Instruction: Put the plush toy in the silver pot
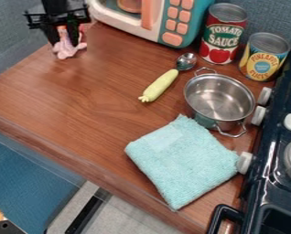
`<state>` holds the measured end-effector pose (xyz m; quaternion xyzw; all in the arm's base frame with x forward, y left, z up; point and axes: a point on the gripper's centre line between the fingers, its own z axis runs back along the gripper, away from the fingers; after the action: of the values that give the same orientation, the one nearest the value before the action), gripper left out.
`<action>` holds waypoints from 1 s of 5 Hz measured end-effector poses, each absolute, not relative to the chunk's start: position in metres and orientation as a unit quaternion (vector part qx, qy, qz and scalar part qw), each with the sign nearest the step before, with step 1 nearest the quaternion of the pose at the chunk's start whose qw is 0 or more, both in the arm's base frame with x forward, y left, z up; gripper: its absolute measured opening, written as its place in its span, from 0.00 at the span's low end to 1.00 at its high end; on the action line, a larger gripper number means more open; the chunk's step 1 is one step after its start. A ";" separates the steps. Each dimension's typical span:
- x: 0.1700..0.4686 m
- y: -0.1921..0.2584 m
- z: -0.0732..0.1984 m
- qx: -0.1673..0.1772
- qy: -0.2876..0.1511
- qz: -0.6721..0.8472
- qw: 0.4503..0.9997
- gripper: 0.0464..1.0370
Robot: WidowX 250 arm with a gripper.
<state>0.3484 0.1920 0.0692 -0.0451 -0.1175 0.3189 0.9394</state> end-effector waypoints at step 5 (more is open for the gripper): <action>0.332 0.045 0.170 -0.095 -0.210 0.222 0.947 0.02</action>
<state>0.3321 0.0450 0.1697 -0.0954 -0.2096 0.2221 0.9475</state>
